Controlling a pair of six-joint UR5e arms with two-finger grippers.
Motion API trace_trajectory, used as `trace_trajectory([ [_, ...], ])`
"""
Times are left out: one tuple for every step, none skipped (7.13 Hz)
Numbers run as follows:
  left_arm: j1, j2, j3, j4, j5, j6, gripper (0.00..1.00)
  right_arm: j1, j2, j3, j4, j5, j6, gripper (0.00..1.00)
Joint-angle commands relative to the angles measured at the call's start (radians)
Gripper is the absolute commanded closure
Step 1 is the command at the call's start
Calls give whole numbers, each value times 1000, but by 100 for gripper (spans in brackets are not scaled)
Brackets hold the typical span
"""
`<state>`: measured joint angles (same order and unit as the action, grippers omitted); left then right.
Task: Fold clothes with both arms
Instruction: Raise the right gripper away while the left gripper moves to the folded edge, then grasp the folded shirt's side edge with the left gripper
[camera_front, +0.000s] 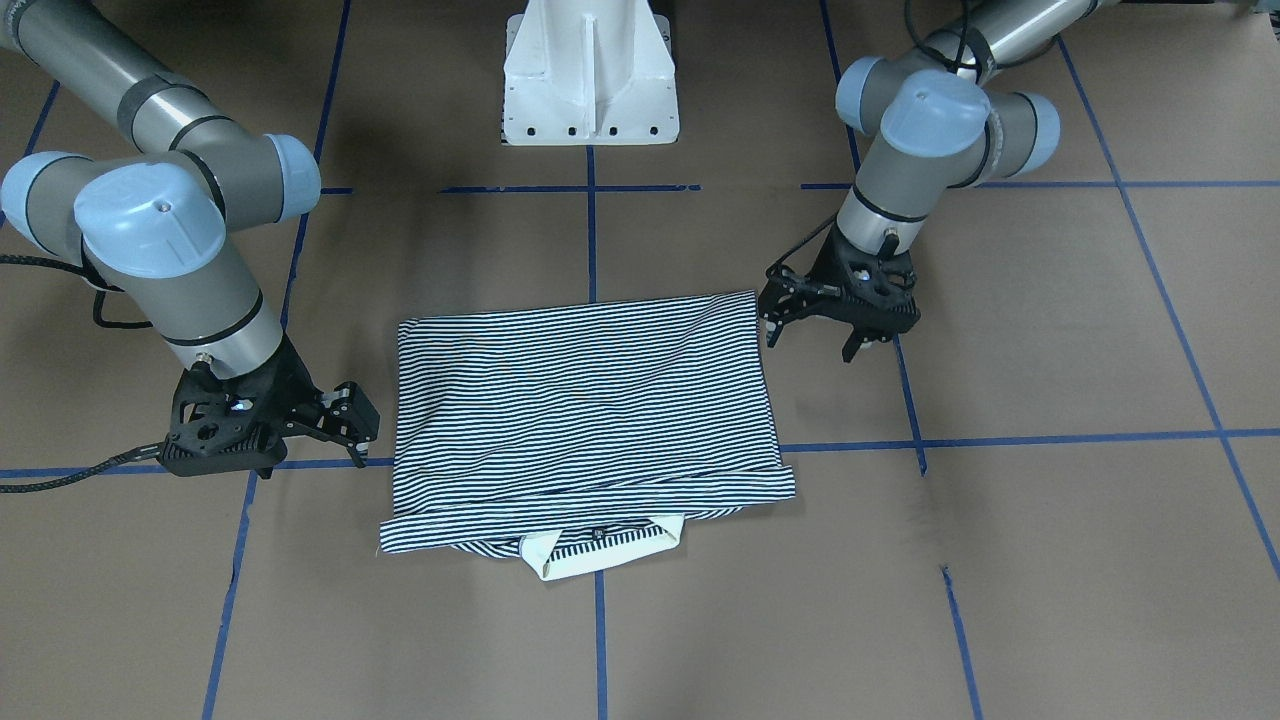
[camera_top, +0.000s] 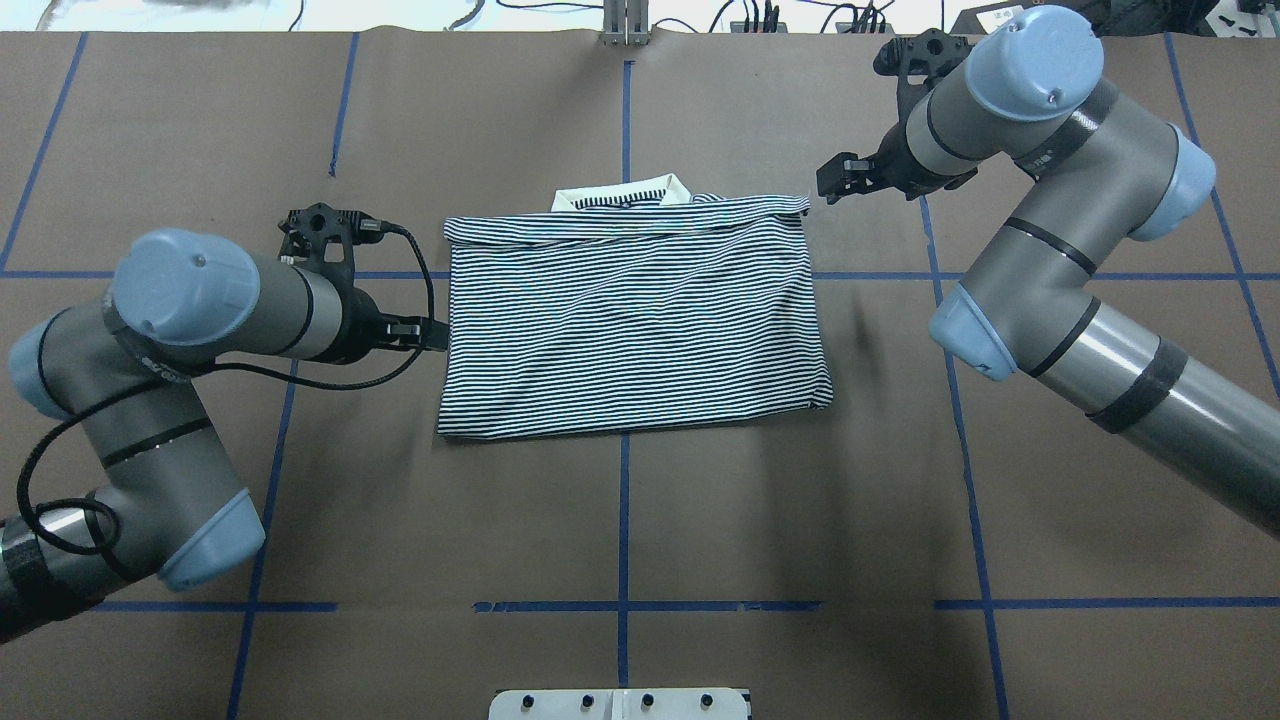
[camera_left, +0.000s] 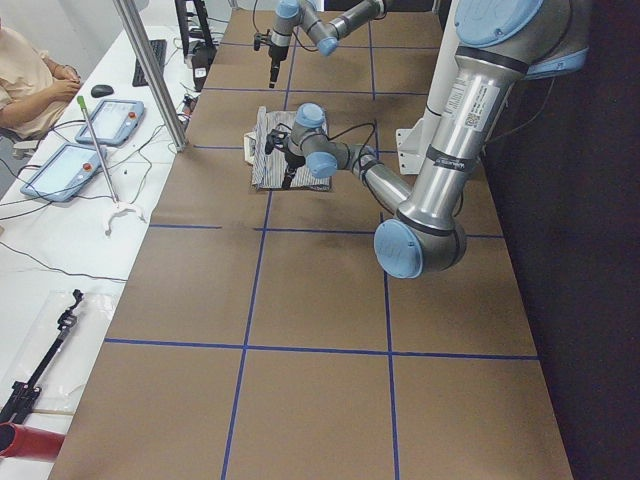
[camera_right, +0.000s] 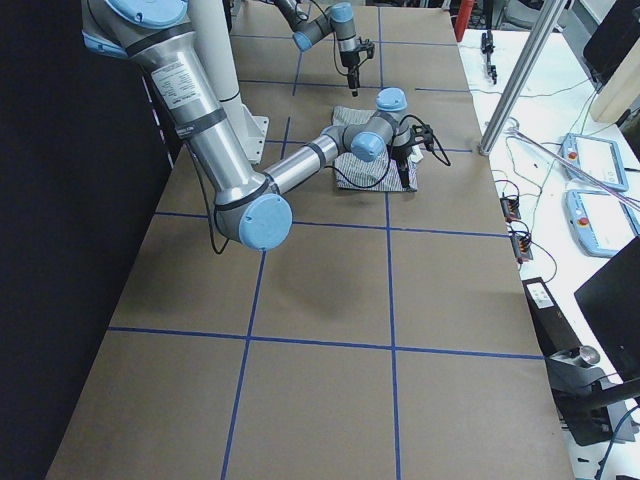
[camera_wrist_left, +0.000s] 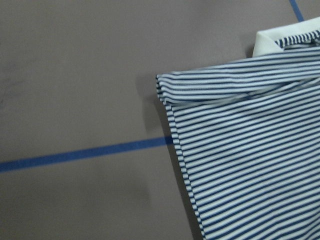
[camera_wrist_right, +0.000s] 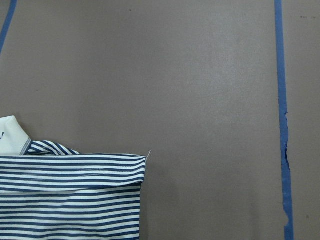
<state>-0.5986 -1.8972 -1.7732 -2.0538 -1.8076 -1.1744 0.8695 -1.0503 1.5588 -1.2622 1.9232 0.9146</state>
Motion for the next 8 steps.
trace_trajectory([
  [112,0,-2,-17,69,-180,80,0,-2,3,0,-4,1,0],
  [114,0,3,-16,70,-177,80,0,-4,4,0,-4,1,0],
  [115,0,8,-16,70,-174,79,0,-2,3,0,-6,3,0],
  [115,1,8,-14,73,-172,78,-1,-4,1,0,-7,3,0],
  [118,1,6,-14,73,-171,75,-1,-4,-2,0,-7,3,0],
  [117,3,3,-13,71,-169,65,-1,-4,-2,0,-7,3,0],
  [117,7,1,-11,70,-168,64,-3,-5,-2,1,-9,3,0],
  [117,12,7,-9,70,-168,64,-3,-5,-2,1,-9,4,0],
])
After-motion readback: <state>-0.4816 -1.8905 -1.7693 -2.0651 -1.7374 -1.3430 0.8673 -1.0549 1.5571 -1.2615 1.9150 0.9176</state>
